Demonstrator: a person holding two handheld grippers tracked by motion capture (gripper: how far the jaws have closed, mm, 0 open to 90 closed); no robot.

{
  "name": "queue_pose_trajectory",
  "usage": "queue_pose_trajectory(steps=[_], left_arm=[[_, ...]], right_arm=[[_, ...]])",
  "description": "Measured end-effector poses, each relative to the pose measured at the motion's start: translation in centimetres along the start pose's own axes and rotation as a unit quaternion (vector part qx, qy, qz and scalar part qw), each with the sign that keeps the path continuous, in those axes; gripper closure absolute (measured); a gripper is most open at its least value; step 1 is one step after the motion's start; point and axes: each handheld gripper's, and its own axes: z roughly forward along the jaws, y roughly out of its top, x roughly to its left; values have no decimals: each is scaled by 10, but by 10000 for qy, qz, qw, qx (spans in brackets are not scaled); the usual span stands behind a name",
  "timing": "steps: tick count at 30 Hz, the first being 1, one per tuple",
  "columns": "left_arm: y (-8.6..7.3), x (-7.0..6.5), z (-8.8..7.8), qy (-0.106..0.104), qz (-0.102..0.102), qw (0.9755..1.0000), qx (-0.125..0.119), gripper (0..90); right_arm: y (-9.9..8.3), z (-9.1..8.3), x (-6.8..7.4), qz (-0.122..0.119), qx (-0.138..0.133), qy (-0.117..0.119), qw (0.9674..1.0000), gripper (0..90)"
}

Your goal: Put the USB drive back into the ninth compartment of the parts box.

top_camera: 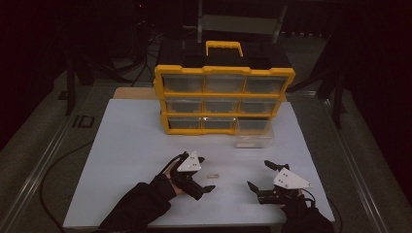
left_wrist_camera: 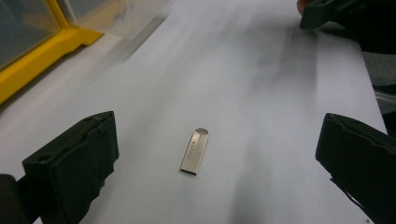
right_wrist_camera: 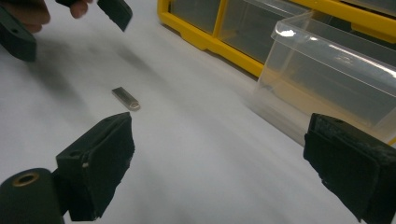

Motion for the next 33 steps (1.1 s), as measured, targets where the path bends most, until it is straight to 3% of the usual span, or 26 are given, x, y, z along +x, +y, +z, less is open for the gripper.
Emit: queue_pose_trajectory(steps=[19,29,33], left_arm=[[-3,7,26,22,36,9995,326,31],[-7,10,32,150,118,9985,513,166],[-6,10,32,116,256,9981,551,271]], right_arm=[[0,0,1,-22,24,28,10000,82],[0,1,0,-15,36,56,10000,82],[0,0,0,-19,28,53,10000,82]])
